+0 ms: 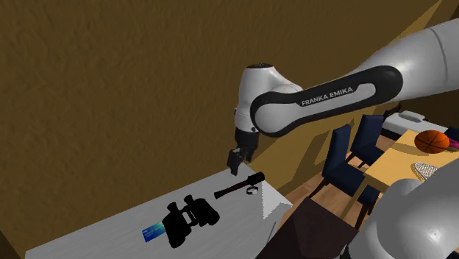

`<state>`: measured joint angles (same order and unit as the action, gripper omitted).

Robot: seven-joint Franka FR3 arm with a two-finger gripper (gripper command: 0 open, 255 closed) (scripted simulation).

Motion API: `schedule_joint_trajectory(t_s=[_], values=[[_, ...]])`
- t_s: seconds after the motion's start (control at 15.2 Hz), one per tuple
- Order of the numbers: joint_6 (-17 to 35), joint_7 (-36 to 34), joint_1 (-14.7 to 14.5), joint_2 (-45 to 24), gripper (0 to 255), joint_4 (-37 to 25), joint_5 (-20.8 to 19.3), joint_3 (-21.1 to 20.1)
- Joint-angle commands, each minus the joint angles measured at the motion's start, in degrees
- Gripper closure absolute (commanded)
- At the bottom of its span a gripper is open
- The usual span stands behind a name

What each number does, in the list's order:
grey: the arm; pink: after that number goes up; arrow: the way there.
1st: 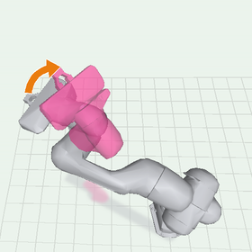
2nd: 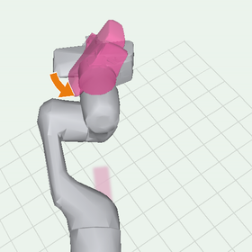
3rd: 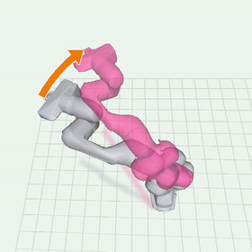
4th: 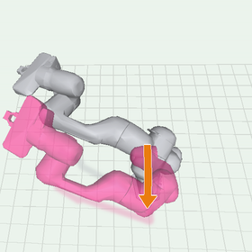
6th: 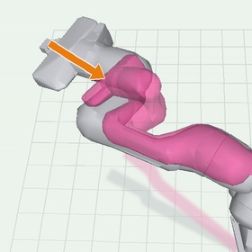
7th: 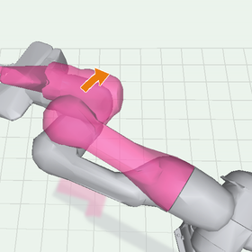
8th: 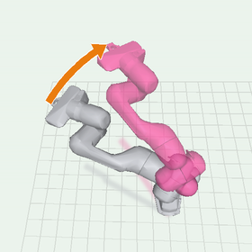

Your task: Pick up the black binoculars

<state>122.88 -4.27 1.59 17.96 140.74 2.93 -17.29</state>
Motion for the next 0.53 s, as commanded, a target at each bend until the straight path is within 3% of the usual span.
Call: schedule_joint_trajectory(t_s=[0.0,0.46], values=[[4.35,-2.29,0.44,-4.62,0,-0.47,-1.52,-1.32],[14.19,-12.18,1.3,-21.44,0,-6.83,-11.31,-3.48]])
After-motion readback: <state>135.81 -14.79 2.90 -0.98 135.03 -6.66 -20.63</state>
